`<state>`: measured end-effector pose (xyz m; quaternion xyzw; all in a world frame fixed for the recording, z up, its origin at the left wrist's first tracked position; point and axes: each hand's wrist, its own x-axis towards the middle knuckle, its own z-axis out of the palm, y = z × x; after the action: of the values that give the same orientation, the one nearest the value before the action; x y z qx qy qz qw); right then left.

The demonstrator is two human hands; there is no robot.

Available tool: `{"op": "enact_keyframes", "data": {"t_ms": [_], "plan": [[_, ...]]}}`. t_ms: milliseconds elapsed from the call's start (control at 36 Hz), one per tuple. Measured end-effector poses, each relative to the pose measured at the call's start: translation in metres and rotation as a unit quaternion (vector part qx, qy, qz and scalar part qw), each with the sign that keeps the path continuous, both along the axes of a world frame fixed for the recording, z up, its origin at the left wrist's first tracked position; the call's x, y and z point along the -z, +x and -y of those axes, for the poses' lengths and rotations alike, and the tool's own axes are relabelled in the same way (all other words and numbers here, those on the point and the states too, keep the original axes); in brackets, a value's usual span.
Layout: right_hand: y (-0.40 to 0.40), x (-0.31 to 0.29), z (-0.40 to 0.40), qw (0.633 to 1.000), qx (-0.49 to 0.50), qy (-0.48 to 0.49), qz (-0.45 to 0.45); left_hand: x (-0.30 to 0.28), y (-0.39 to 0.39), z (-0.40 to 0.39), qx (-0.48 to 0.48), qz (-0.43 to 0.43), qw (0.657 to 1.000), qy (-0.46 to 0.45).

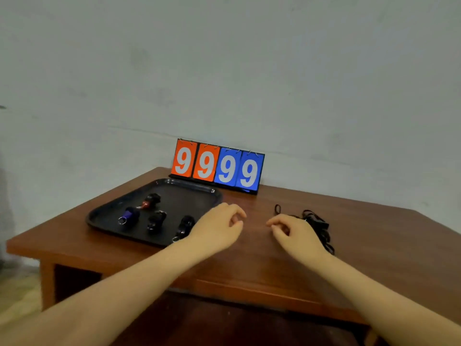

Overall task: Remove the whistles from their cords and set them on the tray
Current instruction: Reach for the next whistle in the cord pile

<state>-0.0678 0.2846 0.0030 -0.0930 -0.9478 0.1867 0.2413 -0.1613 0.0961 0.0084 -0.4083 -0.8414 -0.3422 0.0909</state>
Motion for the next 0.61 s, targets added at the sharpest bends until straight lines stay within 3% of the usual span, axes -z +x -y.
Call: {"op": "enact_keyframes", "data": {"t_ms": [222,306,611], "plan": [[0.036,0.023,-0.064,0.991,0.077,-0.020,-0.103,0.021,0.016,-0.081,0.051,0.007,0.997,-0.063],[0.032,0.024,-0.074,0.981,0.084,-0.083,-0.152,0.026,0.011,-0.102,0.043,0.006,0.998,-0.055],[-0.010,0.030,-0.101,0.994,0.093,0.051,0.027,0.032,-0.011,-0.139,-0.012,-0.052,0.994,-0.098]]}}
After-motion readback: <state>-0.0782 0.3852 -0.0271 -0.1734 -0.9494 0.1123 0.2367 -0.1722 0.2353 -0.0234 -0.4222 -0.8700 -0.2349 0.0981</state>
